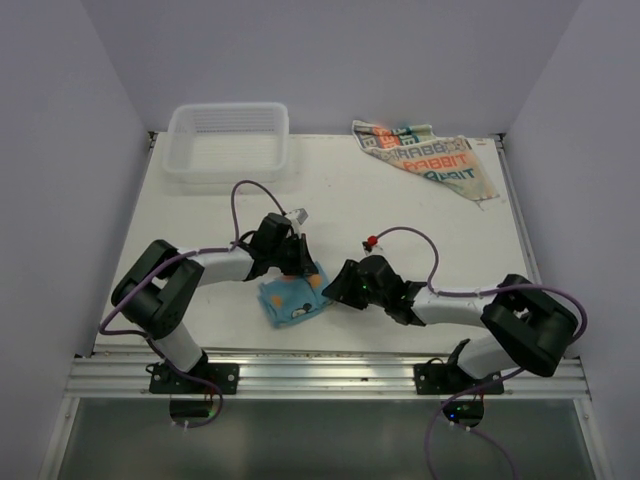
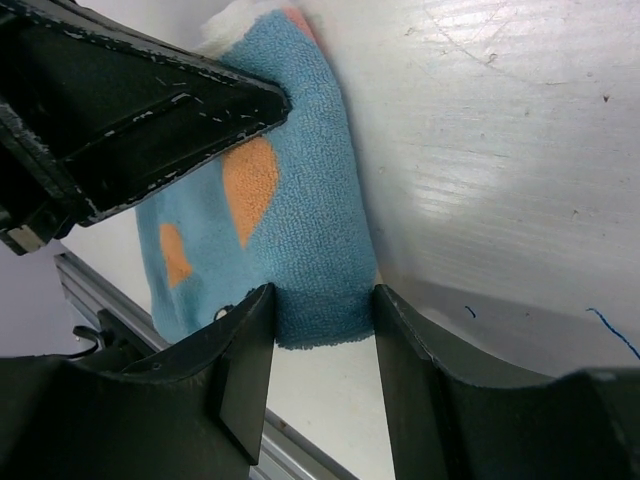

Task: Roll the towels
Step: Roll the towel

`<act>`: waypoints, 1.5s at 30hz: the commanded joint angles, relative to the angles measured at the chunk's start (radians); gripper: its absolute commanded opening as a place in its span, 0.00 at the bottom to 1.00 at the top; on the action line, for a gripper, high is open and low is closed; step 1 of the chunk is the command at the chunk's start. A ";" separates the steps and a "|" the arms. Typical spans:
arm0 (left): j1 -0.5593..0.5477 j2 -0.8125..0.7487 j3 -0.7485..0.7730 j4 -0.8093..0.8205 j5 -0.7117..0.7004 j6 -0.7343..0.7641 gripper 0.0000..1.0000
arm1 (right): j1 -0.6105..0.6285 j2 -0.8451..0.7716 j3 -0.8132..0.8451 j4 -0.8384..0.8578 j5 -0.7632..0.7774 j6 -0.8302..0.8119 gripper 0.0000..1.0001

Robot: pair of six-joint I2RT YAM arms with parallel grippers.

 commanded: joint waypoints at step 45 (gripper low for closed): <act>0.011 -0.134 0.131 -0.230 -0.102 0.017 0.00 | 0.490 0.296 0.482 -0.683 0.881 -0.563 0.00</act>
